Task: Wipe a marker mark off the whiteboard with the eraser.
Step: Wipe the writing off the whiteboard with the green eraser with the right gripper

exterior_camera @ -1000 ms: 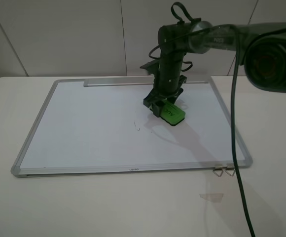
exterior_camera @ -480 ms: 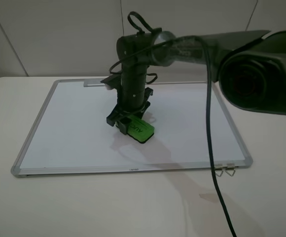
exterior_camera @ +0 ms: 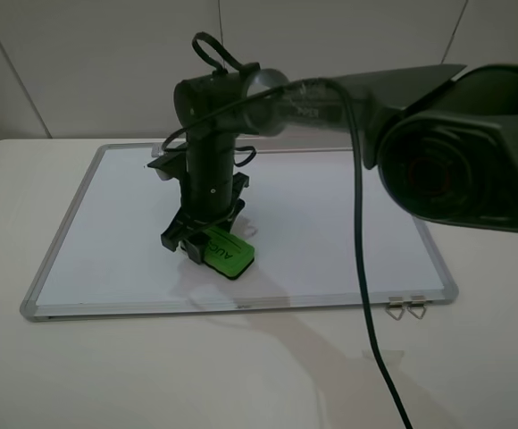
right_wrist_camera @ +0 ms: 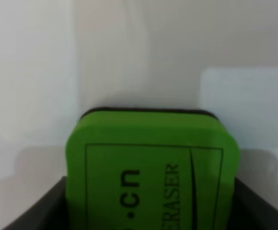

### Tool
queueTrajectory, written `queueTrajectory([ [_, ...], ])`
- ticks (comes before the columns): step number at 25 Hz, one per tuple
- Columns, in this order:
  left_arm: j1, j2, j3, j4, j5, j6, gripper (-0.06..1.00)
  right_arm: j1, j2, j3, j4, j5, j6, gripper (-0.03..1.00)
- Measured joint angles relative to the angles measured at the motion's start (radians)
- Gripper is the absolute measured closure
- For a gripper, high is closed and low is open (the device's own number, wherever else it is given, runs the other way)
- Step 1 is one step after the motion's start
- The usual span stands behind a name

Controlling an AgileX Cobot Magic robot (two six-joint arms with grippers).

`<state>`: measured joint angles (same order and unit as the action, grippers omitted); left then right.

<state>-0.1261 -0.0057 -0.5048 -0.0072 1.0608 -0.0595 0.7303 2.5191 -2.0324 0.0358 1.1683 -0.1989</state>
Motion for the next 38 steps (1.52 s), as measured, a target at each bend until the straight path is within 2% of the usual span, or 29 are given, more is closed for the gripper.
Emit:
queueTrajectory([
  [4, 0.000, 0.000, 0.000, 0.000, 0.000, 0.000, 0.26, -0.091, 0.006, 0.000, -0.051, -0.032, 0.010, 0.37],
  [9, 0.000, 0.000, 0.000, 0.000, 0.000, 0.000, 0.26, -0.177, 0.016, -0.008, -0.055, -0.059, 0.019, 0.37],
  [13, 0.000, 0.000, 0.000, 0.000, 0.000, 0.000, 0.26, -0.205, 0.020, -0.012, -0.051, -0.066, 0.036, 0.37],
  [18, 0.000, 0.000, 0.000, 0.000, 0.000, 0.000, 0.26, -0.177, 0.020, -0.015, -0.050, -0.064, 0.040, 0.37],
  [21, 0.000, 0.000, 0.000, 0.000, 0.000, 0.000, 0.26, -0.105, 0.022, -0.018, -0.041, -0.076, 0.041, 0.37],
  [23, 0.000, 0.000, 0.000, 0.000, 0.000, 0.000, 0.26, -0.031, 0.027, -0.020, -0.026, -0.119, 0.040, 0.37],
  [27, 0.000, 0.000, 0.000, 0.000, 0.000, 0.000, 0.26, 0.031, 0.038, -0.047, -0.002, -0.147, 0.039, 0.37],
  [32, 0.000, 0.000, 0.000, 0.000, 0.000, 0.000, 0.26, 0.037, 0.048, -0.070, 0.017, -0.151, 0.039, 0.37],
  [38, 0.000, 0.000, 0.000, 0.000, 0.000, 0.000, 0.26, -0.016, 0.062, -0.079, 0.008, -0.174, 0.039, 0.37],
])
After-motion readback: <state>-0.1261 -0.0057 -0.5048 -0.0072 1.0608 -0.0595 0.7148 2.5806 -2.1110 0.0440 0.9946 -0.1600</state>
